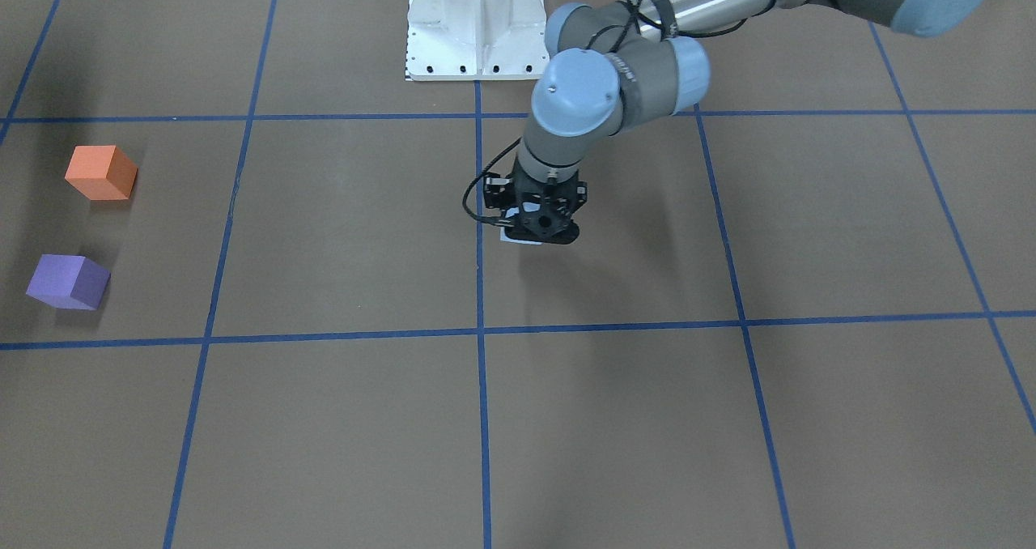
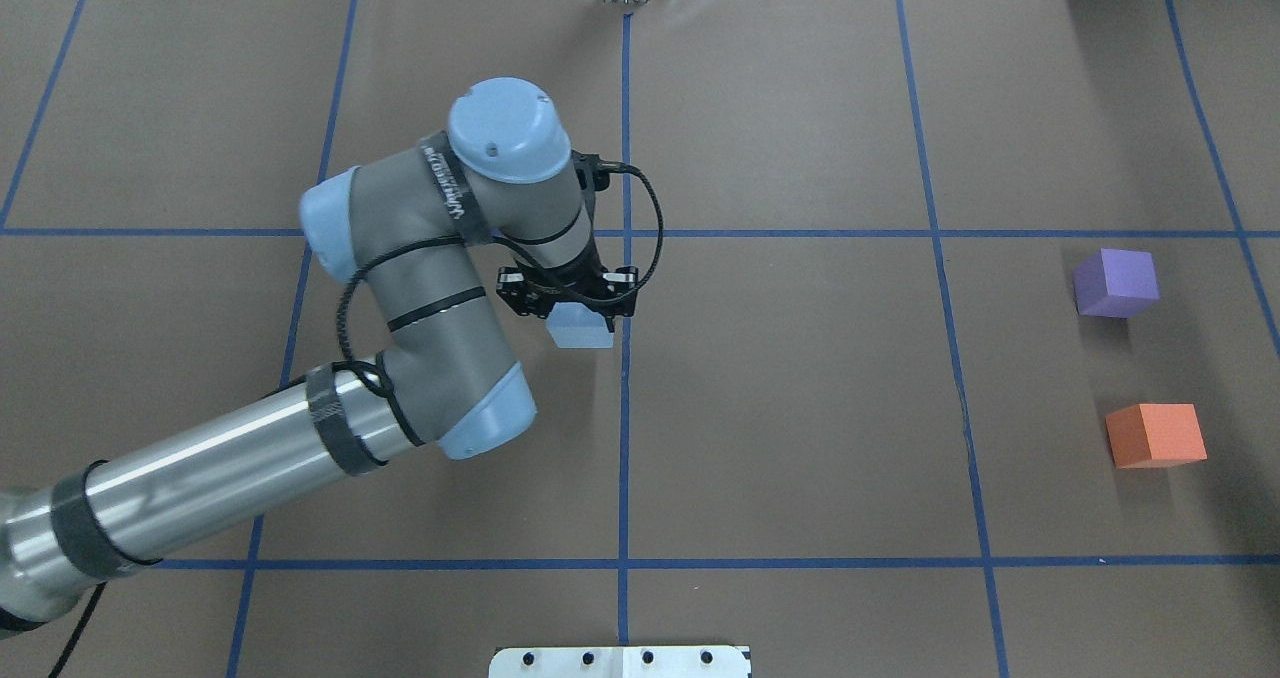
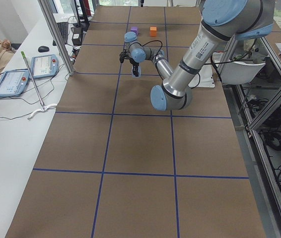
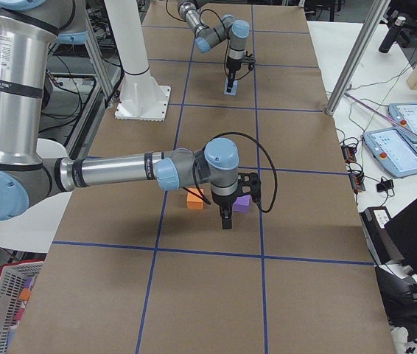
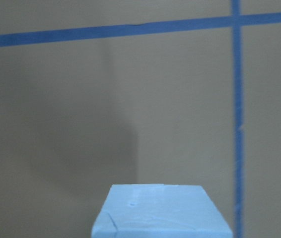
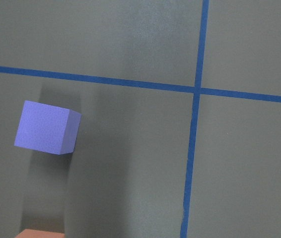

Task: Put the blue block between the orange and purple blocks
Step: 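Carry the light blue cube with the left gripper to the table center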

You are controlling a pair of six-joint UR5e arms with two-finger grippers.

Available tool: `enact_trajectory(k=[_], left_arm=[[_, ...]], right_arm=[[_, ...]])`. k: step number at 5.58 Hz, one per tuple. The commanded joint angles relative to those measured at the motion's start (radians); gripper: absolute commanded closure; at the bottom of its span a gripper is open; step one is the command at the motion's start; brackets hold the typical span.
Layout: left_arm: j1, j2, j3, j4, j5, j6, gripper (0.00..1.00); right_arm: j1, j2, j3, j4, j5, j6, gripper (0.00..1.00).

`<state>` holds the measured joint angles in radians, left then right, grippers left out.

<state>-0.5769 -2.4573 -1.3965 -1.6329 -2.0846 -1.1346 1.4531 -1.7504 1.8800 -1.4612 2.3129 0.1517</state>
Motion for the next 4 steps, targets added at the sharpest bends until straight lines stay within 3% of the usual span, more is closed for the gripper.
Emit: enact_trajectory(k=[1, 2, 3, 4], left_arm=[[0.049, -0.083, 0.1, -0.007, 0.081, -0.051, 0.43], [0.07, -0.08, 0.123, -0.034, 0.127, -0.065, 0.19], [0.075, -0.078, 0.143, -0.05, 0.144, -0.065, 0.15], [0.074, -0.077, 0.139, -0.05, 0.146, -0.062, 0.01]], right_arm=[[0.0, 0.0, 0.001, 0.001, 0.0, 0.0, 0.0], [0.0, 0.0, 0.001, -0.001, 0.002, 0.002, 0.0], [0.0, 0.0, -0.001, -0.001, 0.003, 0.002, 0.0], [0.0, 0.002, 0.001, 0.001, 0.003, 0.002, 0.0]])
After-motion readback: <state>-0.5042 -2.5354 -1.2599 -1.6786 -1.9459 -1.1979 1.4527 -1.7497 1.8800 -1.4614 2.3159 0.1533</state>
